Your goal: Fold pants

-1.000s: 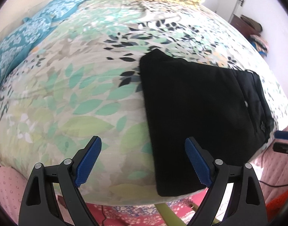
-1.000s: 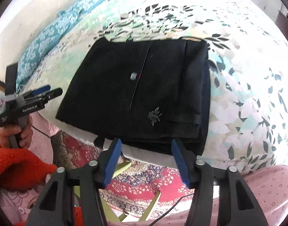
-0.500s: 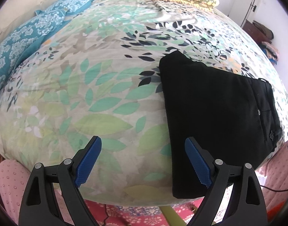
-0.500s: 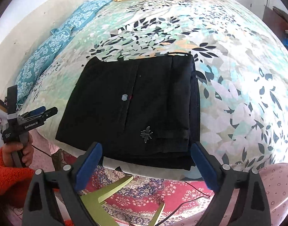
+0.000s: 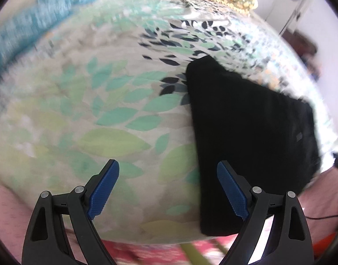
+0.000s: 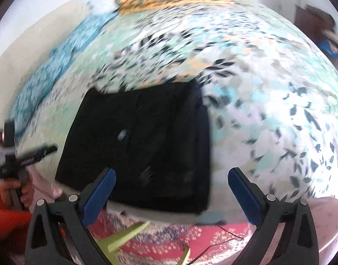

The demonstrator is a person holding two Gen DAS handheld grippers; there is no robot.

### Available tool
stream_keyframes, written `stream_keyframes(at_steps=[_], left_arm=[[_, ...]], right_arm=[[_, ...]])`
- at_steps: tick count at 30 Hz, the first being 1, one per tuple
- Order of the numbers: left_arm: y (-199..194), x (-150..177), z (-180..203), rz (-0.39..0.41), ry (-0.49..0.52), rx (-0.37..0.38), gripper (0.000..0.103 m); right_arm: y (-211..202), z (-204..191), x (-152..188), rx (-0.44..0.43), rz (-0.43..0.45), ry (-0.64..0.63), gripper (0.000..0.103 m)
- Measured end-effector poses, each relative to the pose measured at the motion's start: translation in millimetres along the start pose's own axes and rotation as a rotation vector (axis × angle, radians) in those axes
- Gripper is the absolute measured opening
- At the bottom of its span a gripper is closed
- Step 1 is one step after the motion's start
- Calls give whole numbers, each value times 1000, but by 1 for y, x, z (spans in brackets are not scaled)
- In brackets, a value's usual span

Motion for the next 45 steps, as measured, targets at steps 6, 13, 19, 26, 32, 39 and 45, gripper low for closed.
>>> stream_keyframes(at_steps=[6, 13, 19, 26, 32, 39, 45], left_arm=[[22, -8, -3, -144, -120, 186, 92], [49, -1, 33, -215, -21, 195, 94], [59, 6, 65, -267, 51, 243, 57], [15, -11, 85, -175, 110, 302, 25], [-9, -69, 107, -52, 139, 294, 25], [40, -115, 112, 54, 136, 68, 42], [23, -69, 80, 186, 190, -81, 91]], right_arm=[[35, 51, -6, -268, -13, 242, 102], [91, 53, 5, -436, -122, 264, 101], [105, 29, 4, -492, -152, 161, 67], [75, 13, -24, -467, -58, 117, 41], [61, 0, -101, -431, 35, 21, 39], [117, 11, -148, -303, 6, -24, 44], [94, 32, -118, -135, 6, 3, 92]])
Point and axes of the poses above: each gripper's, at about its wrist camera, not at the fingertips, and y roughly the way its jaws point, z to its right, x to its underside, the point moved 5 cm from there along y, roughly the way its jaws point, and after that the axes turned 14 degrees about -y, right-handed, at the moved point
